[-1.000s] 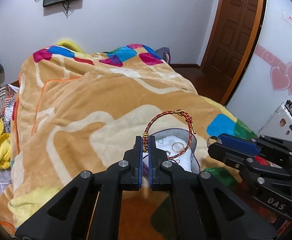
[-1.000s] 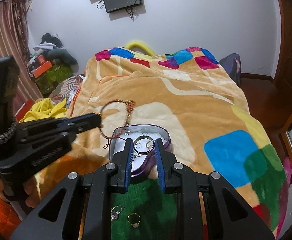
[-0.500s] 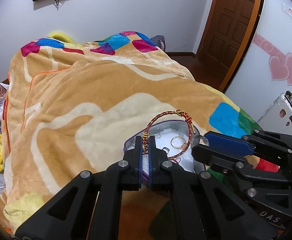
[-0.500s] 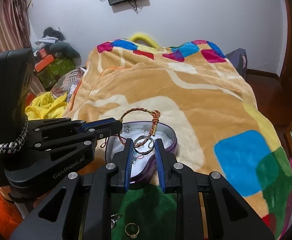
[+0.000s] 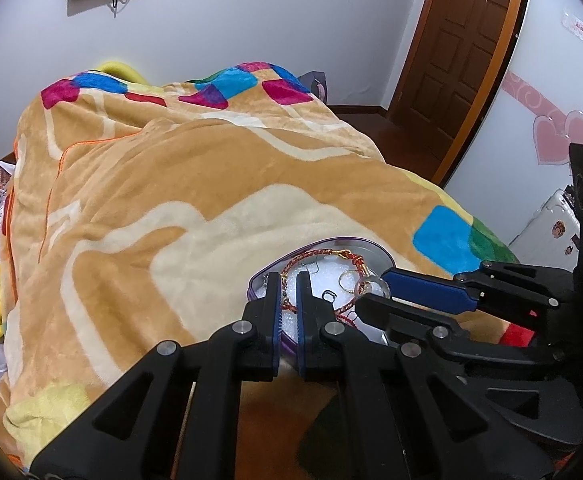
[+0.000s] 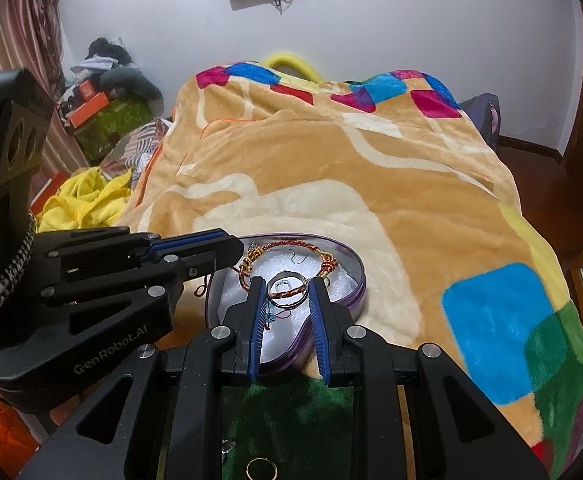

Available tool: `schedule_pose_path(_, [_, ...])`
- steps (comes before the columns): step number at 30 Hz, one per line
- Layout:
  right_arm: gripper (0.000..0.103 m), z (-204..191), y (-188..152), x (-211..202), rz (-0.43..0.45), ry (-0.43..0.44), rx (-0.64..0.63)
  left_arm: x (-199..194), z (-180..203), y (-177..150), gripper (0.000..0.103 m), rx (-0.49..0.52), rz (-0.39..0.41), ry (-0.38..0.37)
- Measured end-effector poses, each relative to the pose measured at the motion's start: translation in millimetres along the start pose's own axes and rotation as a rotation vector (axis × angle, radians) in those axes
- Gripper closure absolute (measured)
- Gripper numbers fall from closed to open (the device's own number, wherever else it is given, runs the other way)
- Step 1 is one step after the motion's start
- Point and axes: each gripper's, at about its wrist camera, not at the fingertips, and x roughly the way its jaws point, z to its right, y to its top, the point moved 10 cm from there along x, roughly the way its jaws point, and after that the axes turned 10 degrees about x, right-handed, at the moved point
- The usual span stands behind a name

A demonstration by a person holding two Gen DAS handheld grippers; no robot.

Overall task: Organize jewelry
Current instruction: 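Lower both tools into the heart tin and open them, releasing bracelet and ring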

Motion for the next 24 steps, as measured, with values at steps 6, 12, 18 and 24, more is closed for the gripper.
schedule_pose_path(6, [0.083, -2, -1, -2, -0.026, -0.001, -0.004, -19, -3, 2, 0.096, -0.015, 0.028, 0.011])
schedule_pose_path(12, [0.082, -2, -1, -15, -0.017, -0.01, 0.004, -45, -3, 5, 0.089, -0.011, 0.062, 0.028])
schedule_pose_path(18, [0.074, -5, 2, -40, 0.026, -0.018, 0.005, -73, 7, 5, 0.085, 0.017, 0.09, 0.047])
schedule_pose_path(24, [0.072, -6, 4, -69, 0.078, -0.033, 0.002, -100, 24, 1, 0.074, 0.059, 0.119, 0.071])
